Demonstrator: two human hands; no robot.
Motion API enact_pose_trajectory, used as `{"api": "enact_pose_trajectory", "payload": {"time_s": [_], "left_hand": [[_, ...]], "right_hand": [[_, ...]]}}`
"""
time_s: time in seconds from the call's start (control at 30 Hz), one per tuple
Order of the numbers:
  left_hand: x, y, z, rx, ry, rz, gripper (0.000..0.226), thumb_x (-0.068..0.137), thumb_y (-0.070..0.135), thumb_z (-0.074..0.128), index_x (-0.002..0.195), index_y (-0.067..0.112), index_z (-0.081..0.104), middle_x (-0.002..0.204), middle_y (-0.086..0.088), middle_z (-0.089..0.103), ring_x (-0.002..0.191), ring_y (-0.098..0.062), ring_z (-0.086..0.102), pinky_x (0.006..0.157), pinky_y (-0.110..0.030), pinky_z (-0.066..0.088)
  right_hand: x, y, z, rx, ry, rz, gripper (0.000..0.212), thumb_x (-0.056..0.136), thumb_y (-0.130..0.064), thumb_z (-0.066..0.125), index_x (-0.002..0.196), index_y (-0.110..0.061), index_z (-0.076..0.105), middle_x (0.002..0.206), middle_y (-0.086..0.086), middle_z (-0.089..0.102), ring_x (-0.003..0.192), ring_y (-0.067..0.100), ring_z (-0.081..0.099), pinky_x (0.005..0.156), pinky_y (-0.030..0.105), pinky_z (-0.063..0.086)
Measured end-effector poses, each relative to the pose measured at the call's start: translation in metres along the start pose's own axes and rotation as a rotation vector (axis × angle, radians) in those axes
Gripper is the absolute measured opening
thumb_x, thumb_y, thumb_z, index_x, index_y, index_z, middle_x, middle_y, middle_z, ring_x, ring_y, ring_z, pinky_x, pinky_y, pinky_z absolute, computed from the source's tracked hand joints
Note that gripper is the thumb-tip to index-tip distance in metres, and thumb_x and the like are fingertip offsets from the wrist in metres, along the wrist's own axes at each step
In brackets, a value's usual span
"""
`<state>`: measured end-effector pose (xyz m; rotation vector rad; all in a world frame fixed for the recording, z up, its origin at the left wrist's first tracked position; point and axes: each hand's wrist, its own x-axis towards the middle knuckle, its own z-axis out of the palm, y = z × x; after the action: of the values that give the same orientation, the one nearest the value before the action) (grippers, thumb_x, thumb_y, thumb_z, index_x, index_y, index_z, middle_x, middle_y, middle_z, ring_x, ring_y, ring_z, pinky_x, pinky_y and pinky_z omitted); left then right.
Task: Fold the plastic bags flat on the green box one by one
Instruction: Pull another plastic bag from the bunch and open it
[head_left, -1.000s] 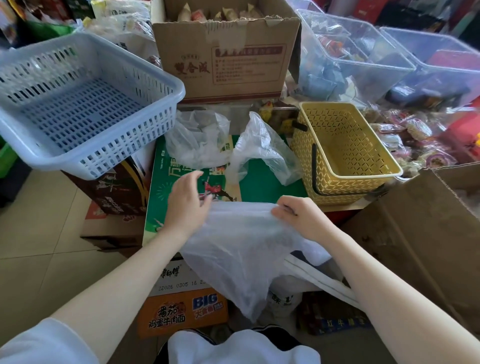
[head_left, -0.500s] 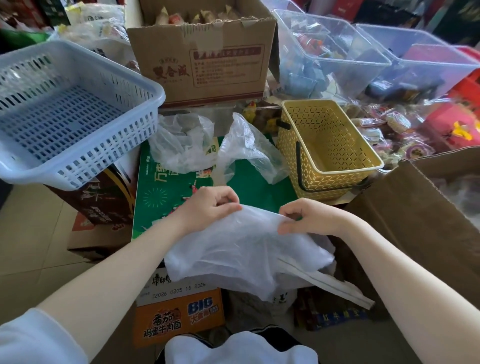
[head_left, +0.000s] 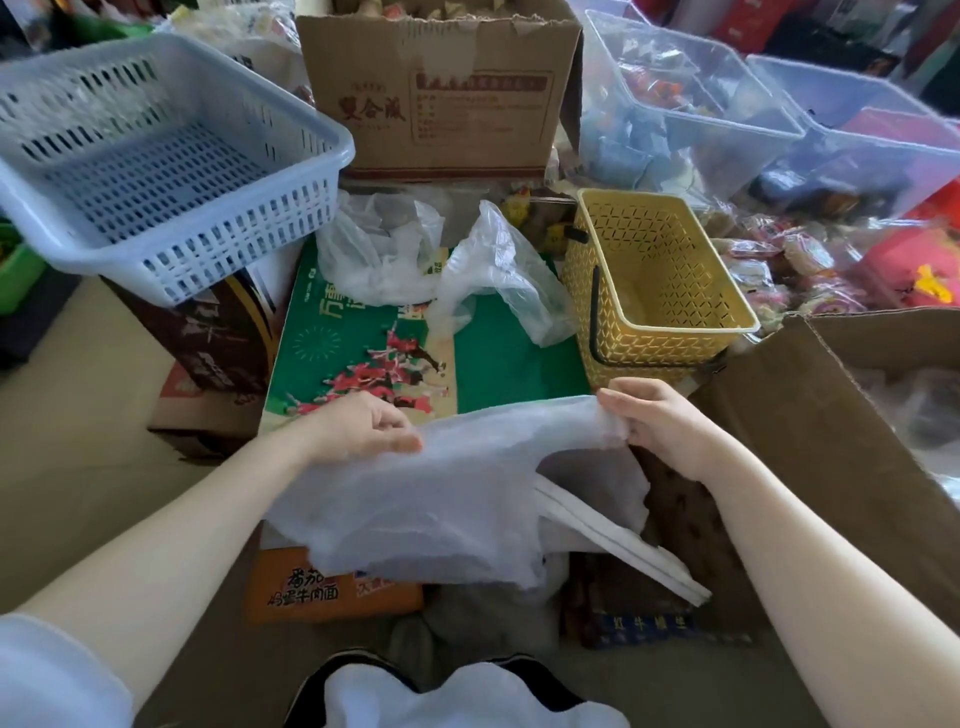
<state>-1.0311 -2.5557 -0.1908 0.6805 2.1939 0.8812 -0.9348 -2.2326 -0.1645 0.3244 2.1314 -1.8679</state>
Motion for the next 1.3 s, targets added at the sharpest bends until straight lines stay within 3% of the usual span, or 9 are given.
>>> {"api": "enact_pose_trajectory", "payload": {"time_s": [0.13,0.27,0.37,0.5,0.63,0.77,0.9,1.1,1.3], "left_hand": [[-0.005,0.035,0.036,-0.068,-0.209,-0.011,0.025,0.079,0.047,0.065,0.095,0.028,0.066,0.095,0.013,0.067,0.082,0.001,0.062,0.075,-0.017,0.042],[-0.003,0.065,0.081,-0.235,-0.161,0.061,0.014,0.085,0.033,0.065,0.090,0.020,0.065,0.086,0.009,0.068,0.075,-0.001,0.061,0.071,-0.018,0.045],[-0.013,0.065,0.099,-0.320,-0.058,0.055,0.012,0.087,0.030,0.063,0.086,0.019,0.066,0.085,0.002,0.068,0.076,-0.005,0.062,0.074,-0.025,0.048],[-0.026,0.060,0.107,-0.112,0.033,0.052,0.012,0.091,0.028,0.055,0.081,0.026,0.062,0.081,0.008,0.064,0.078,-0.008,0.059,0.078,-0.030,0.045],[-0.030,0.067,0.118,0.029,0.202,0.074,0.019,0.098,0.026,0.039,0.086,0.026,0.054,0.074,0.005,0.057,0.065,-0.011,0.050,0.061,-0.026,0.036],[-0.034,0.066,0.126,0.048,0.407,0.149,0.035,0.093,0.053,0.031,0.093,0.026,0.053,0.061,-0.002,0.052,0.051,-0.009,0.042,0.051,-0.024,0.028],[-0.042,0.064,0.123,0.090,0.425,0.193,0.059,0.077,0.073,0.036,0.089,0.018,0.054,0.057,-0.002,0.051,0.047,-0.007,0.042,0.047,-0.022,0.028],[-0.034,0.055,0.108,0.186,0.378,0.149,0.040,0.088,0.039,0.055,0.069,0.005,0.047,0.049,0.003,0.036,0.044,-0.008,0.036,0.049,-0.027,0.021],[-0.012,0.056,0.079,0.243,0.180,0.170,0.043,0.090,0.033,0.055,0.059,0.007,0.041,0.046,0.007,0.034,0.046,-0.007,0.038,0.047,-0.021,0.022]], "right_hand": [[-0.023,-0.010,0.012,0.061,-0.218,-0.102,0.043,0.058,-0.050,0.080,0.058,-0.016,0.054,0.062,0.002,0.047,0.057,0.011,0.047,0.052,0.015,0.039],[-0.039,-0.005,0.014,0.026,-0.210,-0.132,0.032,0.067,-0.034,0.073,0.059,-0.014,0.050,0.063,0.007,0.043,0.057,0.019,0.040,0.054,0.025,0.033],[-0.053,0.004,-0.001,0.013,-0.131,-0.114,0.021,0.070,-0.028,0.073,0.067,-0.015,0.056,0.070,0.009,0.051,0.064,0.022,0.049,0.059,0.030,0.042],[-0.066,0.004,-0.017,-0.702,-0.048,-0.163,0.016,0.079,-0.022,0.072,0.068,-0.019,0.062,0.066,-0.005,0.057,0.060,0.010,0.051,0.062,0.025,0.045],[-0.069,0.000,-0.019,-1.011,0.055,-0.420,0.026,0.080,-0.028,0.070,0.063,-0.015,0.055,0.064,-0.001,0.058,0.057,0.016,0.051,0.055,0.028,0.044],[-0.070,-0.003,-0.013,-0.508,0.173,-0.339,0.018,0.085,-0.015,0.065,0.073,-0.016,0.052,0.065,-0.003,0.052,0.057,0.007,0.046,0.055,0.016,0.041],[-0.072,-0.004,-0.013,0.258,0.043,-0.181,0.021,0.088,0.005,0.054,0.095,-0.015,0.057,0.084,0.009,0.059,0.079,0.019,0.060,0.065,0.027,0.057],[-0.054,0.000,-0.018,0.198,0.530,-0.160,0.025,0.086,0.000,0.060,0.102,-0.018,0.060,0.090,0.004,0.062,0.082,0.015,0.058,0.062,0.022,0.049],[-0.022,0.004,-0.007,0.145,0.816,-0.099,0.013,0.085,-0.005,0.063,0.095,-0.013,0.067,0.084,-0.003,0.064,0.082,0.011,0.058,0.070,0.019,0.049]]}}
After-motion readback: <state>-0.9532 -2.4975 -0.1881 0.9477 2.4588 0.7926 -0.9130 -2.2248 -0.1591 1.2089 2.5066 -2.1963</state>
